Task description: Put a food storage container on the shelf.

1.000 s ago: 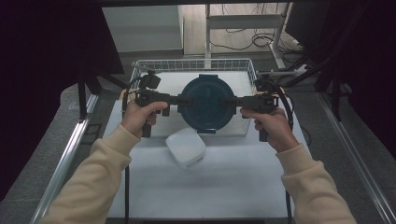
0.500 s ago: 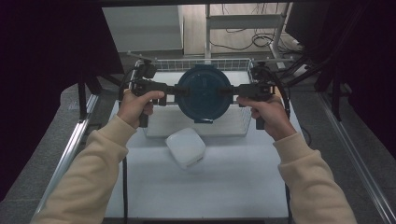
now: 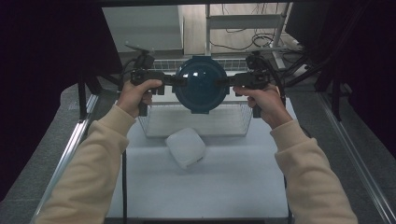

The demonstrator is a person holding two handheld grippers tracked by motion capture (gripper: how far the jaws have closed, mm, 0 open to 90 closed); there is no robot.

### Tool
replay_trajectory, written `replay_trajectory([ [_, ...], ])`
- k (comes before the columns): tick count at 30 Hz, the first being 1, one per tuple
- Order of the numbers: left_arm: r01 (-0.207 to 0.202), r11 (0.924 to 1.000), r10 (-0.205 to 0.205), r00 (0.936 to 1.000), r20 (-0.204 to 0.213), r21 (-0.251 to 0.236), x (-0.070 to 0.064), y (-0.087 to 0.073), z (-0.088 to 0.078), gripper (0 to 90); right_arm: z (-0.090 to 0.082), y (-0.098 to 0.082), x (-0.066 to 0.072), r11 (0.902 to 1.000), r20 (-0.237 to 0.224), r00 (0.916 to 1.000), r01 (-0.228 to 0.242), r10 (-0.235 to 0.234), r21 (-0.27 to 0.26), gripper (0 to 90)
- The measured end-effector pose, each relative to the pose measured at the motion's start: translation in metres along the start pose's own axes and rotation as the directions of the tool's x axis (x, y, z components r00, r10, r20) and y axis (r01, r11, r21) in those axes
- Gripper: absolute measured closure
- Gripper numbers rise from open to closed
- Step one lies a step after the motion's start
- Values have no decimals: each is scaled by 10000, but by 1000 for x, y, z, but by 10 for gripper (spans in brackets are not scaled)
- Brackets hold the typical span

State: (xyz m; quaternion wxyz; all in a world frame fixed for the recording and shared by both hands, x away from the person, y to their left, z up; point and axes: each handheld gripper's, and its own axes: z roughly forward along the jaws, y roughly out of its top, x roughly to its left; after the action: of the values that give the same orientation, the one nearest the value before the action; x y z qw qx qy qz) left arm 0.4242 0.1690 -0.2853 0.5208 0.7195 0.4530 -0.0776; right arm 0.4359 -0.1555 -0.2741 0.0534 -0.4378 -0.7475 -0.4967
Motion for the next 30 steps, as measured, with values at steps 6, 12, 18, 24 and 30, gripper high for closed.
replay_trajectory([
  [6, 36, 10000, -36, 10000, 48, 5, 10, 11, 1, 432, 6, 12, -6, 10000, -29, 10000, 36, -36, 93, 403],
  [12, 129, 9999, -129, 9999, 55, 101, 20, 22, 4, 432, 14, 22, -13, 9998, -36, 10000, -88, 89, 202, 403],
  [18, 175, 9998, -176, 9998, 104, 92, 29, 31, 8, 432, 19, 32, -20, 9996, -20, 9999, -146, 147, 242, 403],
  [24, 637, 9979, -638, 9979, 84, 104, 45, 34, 17, 424, 30, 38, -30, 9988, 44, 9996, -266, 265, 419, 403],
  [30, 1075, 9941, -1078, 9937, 289, 122, 59, 35, 22, 428, 39, 38, -41, 9974, -49, 9985, -540, 542, 477, 405],
])
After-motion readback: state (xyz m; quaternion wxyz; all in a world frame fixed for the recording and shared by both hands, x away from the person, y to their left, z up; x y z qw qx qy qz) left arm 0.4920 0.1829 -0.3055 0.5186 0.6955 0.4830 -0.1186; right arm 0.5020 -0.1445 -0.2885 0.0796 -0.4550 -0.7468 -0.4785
